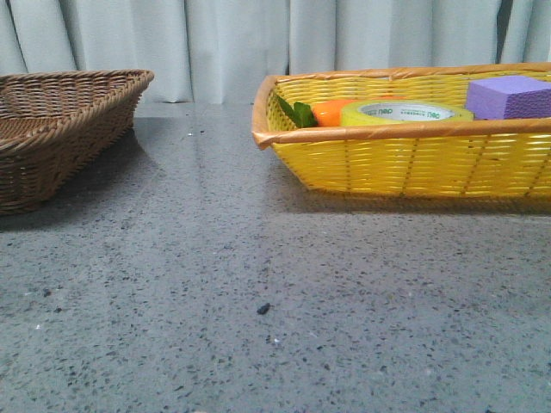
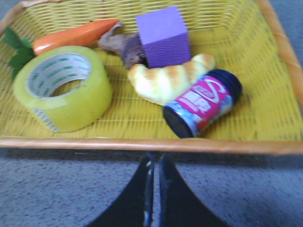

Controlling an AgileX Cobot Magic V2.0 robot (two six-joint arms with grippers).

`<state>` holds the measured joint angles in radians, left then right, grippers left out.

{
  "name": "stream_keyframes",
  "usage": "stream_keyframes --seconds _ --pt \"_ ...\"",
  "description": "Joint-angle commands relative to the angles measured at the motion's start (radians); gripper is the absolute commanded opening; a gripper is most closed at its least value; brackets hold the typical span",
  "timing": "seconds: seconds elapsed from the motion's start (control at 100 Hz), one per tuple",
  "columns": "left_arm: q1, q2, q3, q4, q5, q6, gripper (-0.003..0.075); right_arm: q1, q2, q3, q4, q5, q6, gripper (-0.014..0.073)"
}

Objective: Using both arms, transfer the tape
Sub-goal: 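Grasp the yellow tape roll by its rim with the right gripper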

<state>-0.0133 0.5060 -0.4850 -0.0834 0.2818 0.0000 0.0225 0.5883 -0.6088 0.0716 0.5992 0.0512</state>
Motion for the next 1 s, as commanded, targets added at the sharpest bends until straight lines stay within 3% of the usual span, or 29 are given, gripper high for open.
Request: stream_keyframes --seconds 0.0,0.19,0.34,0.48,0.73,0.99 --pt "-0.023 0.03 -0.075 -0.009 -0.031 0.01 -0.0021 0.037 0.075 -0.109 -0.003 -0.018 -0.03 -0.0072" --pt "-0.1 0.083 -0.145 -0.009 0.006 0.021 -0.002 0.136 0.273 -0.313 -0.003 0.107 -0.04 -0.0013" --pt "-0.175 0.134 -0.174 -0.009 0.032 0.021 -0.002 0.224 0.46 -0.488 -0.003 0.208 -0.051 0.0193" --pt "-0.233 0.173 -0.185 -0.011 0.032 0.021 -0.002 0.3 0.634 -0.653 -0.005 0.294 -0.051 0.0321" --pt "-0.267 0.201 -0.187 -0.011 0.025 0.021 -0.002 0.379 0.917 -0.91 -0.012 0.428 -0.064 0.0332" --pt "-0.267 0.203 -0.187 -0.011 0.021 0.021 -0.002 0.385 1.122 -1.075 -0.012 0.527 -0.064 0.0332"
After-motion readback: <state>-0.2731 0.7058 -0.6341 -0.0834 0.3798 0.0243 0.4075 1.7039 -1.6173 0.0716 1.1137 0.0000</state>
